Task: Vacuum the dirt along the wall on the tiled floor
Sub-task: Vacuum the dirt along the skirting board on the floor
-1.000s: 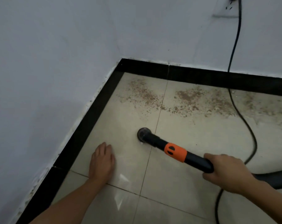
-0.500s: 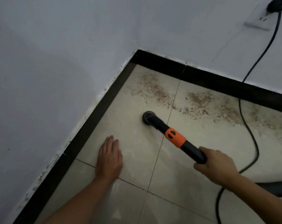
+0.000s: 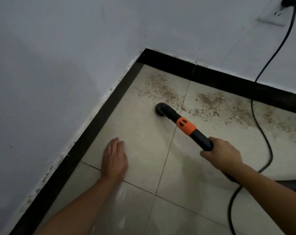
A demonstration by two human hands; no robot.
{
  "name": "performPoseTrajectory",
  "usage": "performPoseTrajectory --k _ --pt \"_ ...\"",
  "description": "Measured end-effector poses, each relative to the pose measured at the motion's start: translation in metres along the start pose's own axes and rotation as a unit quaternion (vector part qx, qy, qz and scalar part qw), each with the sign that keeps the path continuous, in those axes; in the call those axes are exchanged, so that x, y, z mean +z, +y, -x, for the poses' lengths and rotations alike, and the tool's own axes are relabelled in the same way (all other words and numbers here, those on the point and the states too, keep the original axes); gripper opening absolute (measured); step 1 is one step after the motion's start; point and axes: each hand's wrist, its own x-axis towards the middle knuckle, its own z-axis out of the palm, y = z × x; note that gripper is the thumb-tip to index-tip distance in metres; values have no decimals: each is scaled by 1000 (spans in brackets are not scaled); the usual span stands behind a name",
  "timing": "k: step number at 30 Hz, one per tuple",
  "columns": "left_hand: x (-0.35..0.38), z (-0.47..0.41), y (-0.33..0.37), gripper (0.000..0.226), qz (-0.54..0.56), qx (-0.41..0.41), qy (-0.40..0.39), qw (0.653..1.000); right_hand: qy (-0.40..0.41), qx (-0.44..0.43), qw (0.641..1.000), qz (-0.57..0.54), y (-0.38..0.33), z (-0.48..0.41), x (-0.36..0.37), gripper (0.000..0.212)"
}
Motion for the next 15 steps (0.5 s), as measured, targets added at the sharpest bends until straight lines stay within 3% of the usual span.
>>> performPoseTrajectory --k 6,11,15 --pt "-7 -28 3 53 -11 10 5 1000 -44 4 994 -105 7 13 10 20" --pt "3 -64 13 40 -2 3 29 1000 12 -6 987 -158 14 -2 -7 28" --pt "17 -87 25 37 3 -32 41 999 4 -1 983 -182 -6 -44 -16 27"
